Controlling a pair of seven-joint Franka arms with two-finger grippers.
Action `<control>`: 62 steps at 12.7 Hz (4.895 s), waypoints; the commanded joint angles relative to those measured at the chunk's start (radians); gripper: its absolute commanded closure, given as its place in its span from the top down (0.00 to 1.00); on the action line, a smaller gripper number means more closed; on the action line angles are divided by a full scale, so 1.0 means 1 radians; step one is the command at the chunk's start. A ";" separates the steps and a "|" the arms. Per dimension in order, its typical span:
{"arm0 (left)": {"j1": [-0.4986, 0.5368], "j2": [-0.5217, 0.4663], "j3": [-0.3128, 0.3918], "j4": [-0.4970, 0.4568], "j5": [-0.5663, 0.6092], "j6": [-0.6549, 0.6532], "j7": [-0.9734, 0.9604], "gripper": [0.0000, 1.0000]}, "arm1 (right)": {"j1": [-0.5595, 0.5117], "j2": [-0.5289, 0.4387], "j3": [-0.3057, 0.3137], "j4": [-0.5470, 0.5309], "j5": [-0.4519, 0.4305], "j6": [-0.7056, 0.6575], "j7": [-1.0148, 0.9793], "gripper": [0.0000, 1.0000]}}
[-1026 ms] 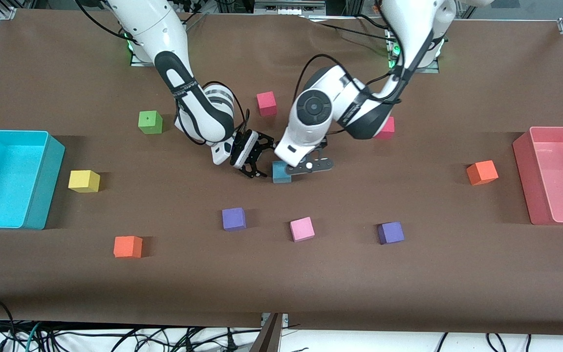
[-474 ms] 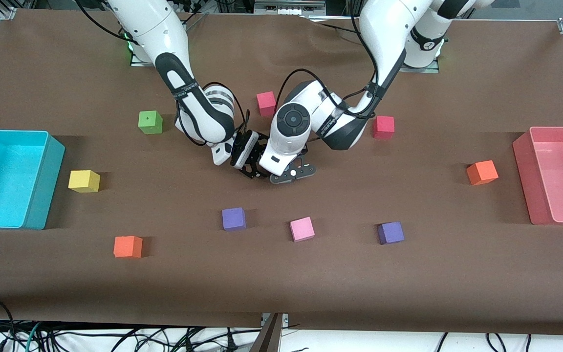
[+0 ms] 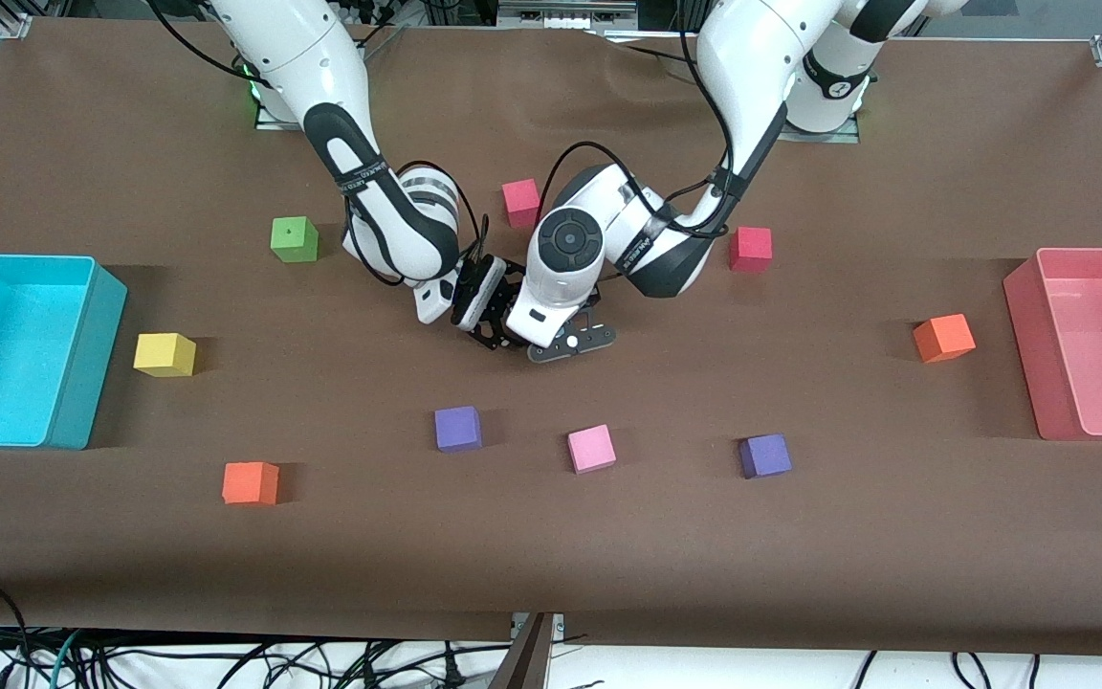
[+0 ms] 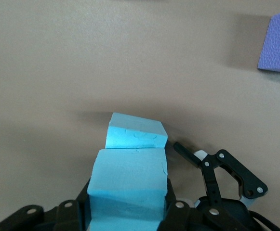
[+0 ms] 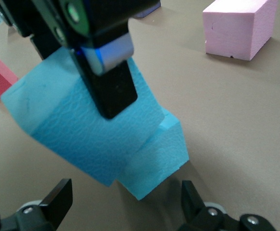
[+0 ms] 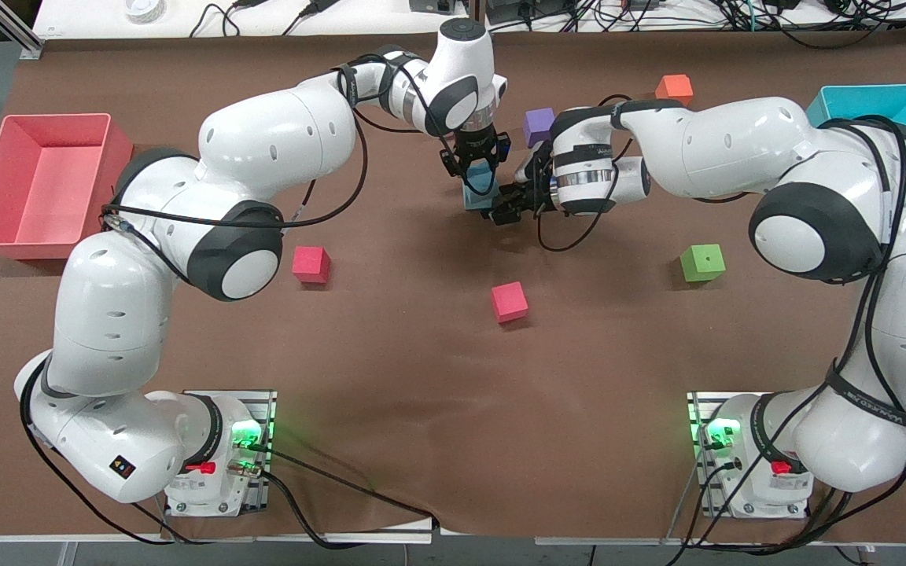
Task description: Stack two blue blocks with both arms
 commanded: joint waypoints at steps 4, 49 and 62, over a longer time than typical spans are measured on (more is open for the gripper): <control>-0.016 0.017 0.039 0.034 -0.018 -0.003 0.009 0.00 | 0.008 0.013 -0.007 0.021 0.019 -0.005 -0.024 1.00; 0.596 -0.862 0.070 -0.432 0.077 -0.539 0.900 1.00 | -0.259 -0.396 -0.343 -0.016 -1.445 -0.785 1.589 1.00; 0.630 -0.850 0.068 -0.432 0.077 -0.539 0.909 1.00 | -0.506 -0.762 -0.222 0.214 -2.029 -1.082 2.226 1.00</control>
